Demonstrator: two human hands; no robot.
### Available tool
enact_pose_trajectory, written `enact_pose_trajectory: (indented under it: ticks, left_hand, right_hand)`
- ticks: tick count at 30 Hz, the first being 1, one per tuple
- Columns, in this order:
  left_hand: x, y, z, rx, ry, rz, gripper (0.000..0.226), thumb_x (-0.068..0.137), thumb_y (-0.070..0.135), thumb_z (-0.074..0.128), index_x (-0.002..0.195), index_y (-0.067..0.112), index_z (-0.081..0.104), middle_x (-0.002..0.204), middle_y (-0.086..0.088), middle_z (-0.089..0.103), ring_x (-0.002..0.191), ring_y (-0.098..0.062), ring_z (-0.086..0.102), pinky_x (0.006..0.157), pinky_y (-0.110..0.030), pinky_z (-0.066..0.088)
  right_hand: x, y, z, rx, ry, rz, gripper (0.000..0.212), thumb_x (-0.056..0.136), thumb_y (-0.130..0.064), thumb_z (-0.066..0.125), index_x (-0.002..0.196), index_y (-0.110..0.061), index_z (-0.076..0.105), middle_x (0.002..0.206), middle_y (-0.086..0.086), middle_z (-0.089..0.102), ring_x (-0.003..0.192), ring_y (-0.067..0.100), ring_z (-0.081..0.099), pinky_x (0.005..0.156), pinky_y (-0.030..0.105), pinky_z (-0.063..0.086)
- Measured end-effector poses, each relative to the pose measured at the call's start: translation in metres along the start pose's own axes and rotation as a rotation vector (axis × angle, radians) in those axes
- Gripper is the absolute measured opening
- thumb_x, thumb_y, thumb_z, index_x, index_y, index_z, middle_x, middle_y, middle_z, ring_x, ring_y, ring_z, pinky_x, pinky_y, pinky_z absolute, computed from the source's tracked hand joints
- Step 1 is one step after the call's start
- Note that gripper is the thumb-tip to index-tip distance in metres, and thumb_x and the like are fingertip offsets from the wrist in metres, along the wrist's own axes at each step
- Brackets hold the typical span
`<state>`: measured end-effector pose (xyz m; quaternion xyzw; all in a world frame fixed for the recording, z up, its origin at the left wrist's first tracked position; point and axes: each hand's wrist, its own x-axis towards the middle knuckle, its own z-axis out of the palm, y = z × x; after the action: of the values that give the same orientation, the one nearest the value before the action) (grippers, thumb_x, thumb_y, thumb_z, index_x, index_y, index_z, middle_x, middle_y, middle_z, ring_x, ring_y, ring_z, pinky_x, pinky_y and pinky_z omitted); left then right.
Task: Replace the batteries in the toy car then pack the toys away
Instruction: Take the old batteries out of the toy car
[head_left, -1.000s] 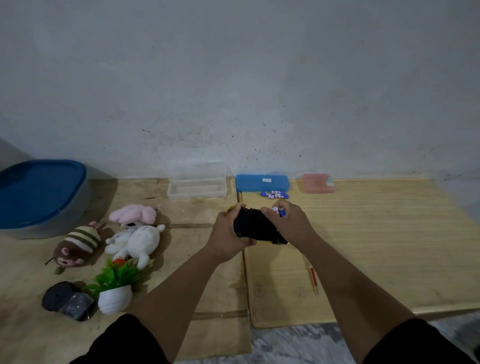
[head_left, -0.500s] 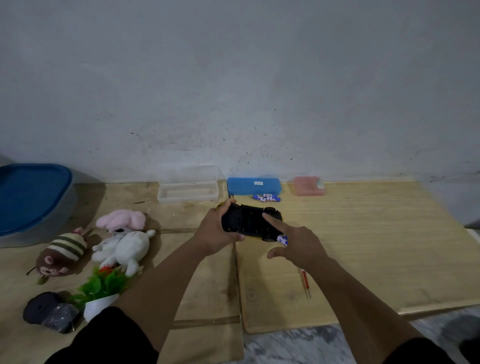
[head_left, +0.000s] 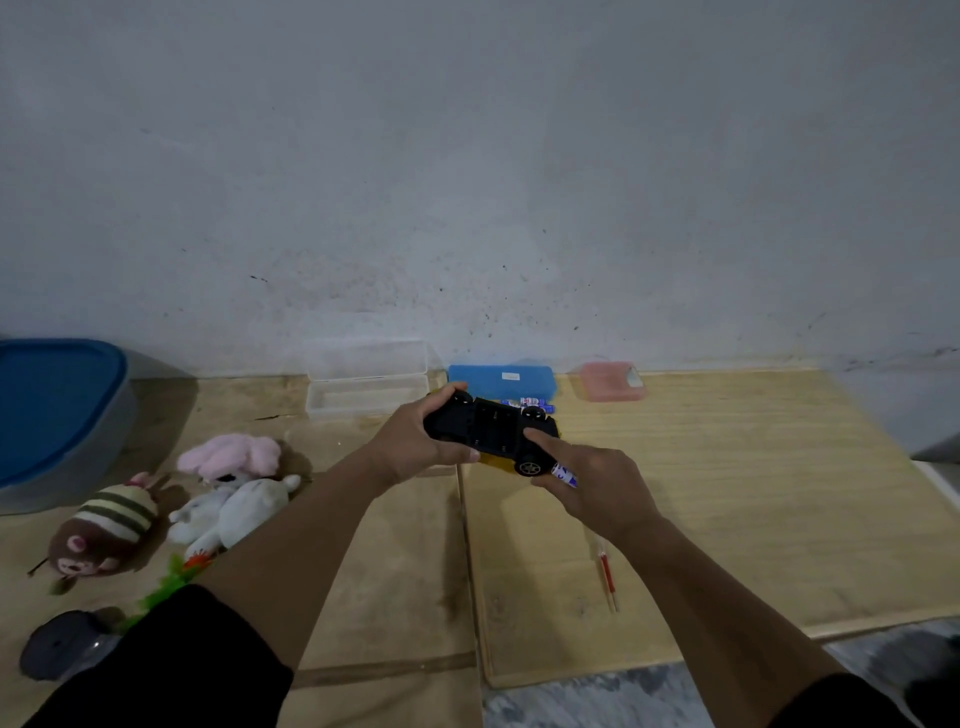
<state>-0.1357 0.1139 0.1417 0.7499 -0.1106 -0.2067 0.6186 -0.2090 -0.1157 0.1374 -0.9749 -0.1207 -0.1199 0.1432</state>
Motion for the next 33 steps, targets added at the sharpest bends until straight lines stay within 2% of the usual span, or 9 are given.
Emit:
enact_pose_trajectory:
  ticks: [5, 9, 13, 15, 22, 25, 28, 30, 33]
  left_hand:
    - [0.005, 0.007, 0.004, -0.162, 0.050, 0.033, 0.106, 0.068, 0.015, 0.083, 0.141, 0.055, 0.018, 0.126, 0.014, 0.053, 0.114, -0.012, 0.055, 0.089, -0.039, 0.053]
    - [0.016, 0.015, 0.022, -0.225, 0.122, -0.035, 0.077, 0.074, 0.022, 0.078, 0.139, 0.036, 0.040, 0.118, 0.009, 0.060, 0.113, -0.018, 0.058, 0.086, -0.038, 0.051]
    - [0.028, 0.021, 0.048, -0.205, 0.184, -0.104, 0.045, 0.077, 0.038, 0.073, 0.118, 0.028, 0.056, 0.116, -0.007, 0.065, 0.096, -0.017, 0.066, 0.078, -0.029, 0.054]
    - [0.032, 0.021, 0.058, -0.108, 0.196, -0.147, 0.045, 0.075, 0.052, 0.071, 0.112, 0.031, 0.058, 0.110, -0.006, 0.068, 0.092, -0.017, 0.067, 0.075, -0.029, 0.055]
    - [0.031, 0.018, 0.089, 0.147, 0.315, -0.385, 0.073, 0.070, 0.072, 0.061, 0.129, 0.031, 0.045, 0.116, -0.004, 0.059, 0.102, -0.023, 0.061, 0.070, -0.031, 0.053]
    - [0.030, 0.010, 0.095, 0.172, 0.316, -0.486, 0.076, 0.072, 0.072, 0.058, 0.133, 0.029, 0.043, 0.125, -0.007, 0.056, 0.108, -0.027, 0.059, 0.080, -0.038, 0.055]
    - [0.025, -0.002, 0.100, 0.257, 0.362, -0.560, 0.078, 0.071, 0.071, 0.061, 0.133, 0.027, 0.045, 0.127, -0.008, 0.056, 0.112, -0.029, 0.057, 0.091, -0.045, 0.053]
    - [0.022, -0.011, 0.103, 0.326, 0.386, -0.601, 0.080, 0.068, 0.073, 0.061, 0.131, 0.026, 0.048, 0.124, -0.007, 0.058, 0.111, -0.028, 0.057, 0.089, -0.044, 0.054]
    - [0.019, -0.026, 0.110, 0.480, 0.373, -0.658, 0.082, 0.067, 0.077, 0.057, 0.131, 0.026, 0.049, 0.124, -0.008, 0.057, 0.113, -0.028, 0.055, 0.087, -0.041, 0.054]
  right_hand:
    - [0.004, -0.002, -0.010, 0.309, -0.073, 0.219, 0.058, 0.079, -0.035, 0.071, 0.133, -0.031, 0.049, 0.113, 0.006, 0.070, 0.089, 0.022, 0.067, 0.079, 0.035, 0.055]
    - [0.001, 0.001, -0.018, 0.377, -0.264, 0.272, 0.075, 0.075, -0.043, 0.073, 0.139, -0.044, 0.033, 0.118, 0.001, 0.067, 0.093, 0.015, 0.064, 0.083, 0.027, 0.051]
    - [-0.010, 0.001, -0.013, 0.196, -0.240, 0.225, 0.095, 0.076, -0.049, 0.068, 0.138, -0.049, -0.004, 0.121, -0.004, 0.065, 0.094, 0.018, 0.062, 0.083, 0.027, 0.049]
    - [-0.018, 0.007, -0.008, 0.197, -0.210, 0.194, 0.099, 0.075, -0.052, 0.067, 0.134, -0.044, -0.012, 0.121, -0.002, 0.065, 0.092, 0.019, 0.064, 0.081, 0.028, 0.050]
    - [-0.042, 0.030, 0.011, 0.351, -0.271, 0.082, 0.095, 0.077, -0.054, 0.064, 0.135, -0.046, -0.011, 0.117, -0.002, 0.067, 0.094, 0.014, 0.064, 0.081, 0.020, 0.047]
    - [-0.049, 0.038, 0.022, 0.429, -0.335, 0.094, 0.089, 0.076, -0.058, 0.062, 0.133, -0.055, -0.007, 0.117, 0.000, 0.066, 0.095, 0.019, 0.063, 0.089, 0.028, 0.049]
    - [-0.057, 0.039, 0.033, 0.427, -0.393, 0.085, 0.078, 0.074, -0.070, 0.049, 0.126, -0.064, -0.010, 0.116, -0.003, 0.068, 0.104, 0.023, 0.059, 0.109, 0.043, 0.032]
    - [-0.063, 0.036, 0.041, 0.463, -0.452, 0.092, 0.077, 0.074, -0.071, 0.043, 0.129, -0.059, -0.010, 0.115, -0.003, 0.069, 0.109, 0.019, 0.060, 0.110, 0.044, 0.021]
    - [-0.074, 0.037, 0.056, 0.560, -0.499, 0.153, 0.079, 0.082, -0.058, 0.054, 0.141, -0.050, 0.003, 0.111, 0.005, 0.069, 0.102, 0.022, 0.062, 0.093, 0.036, 0.041]
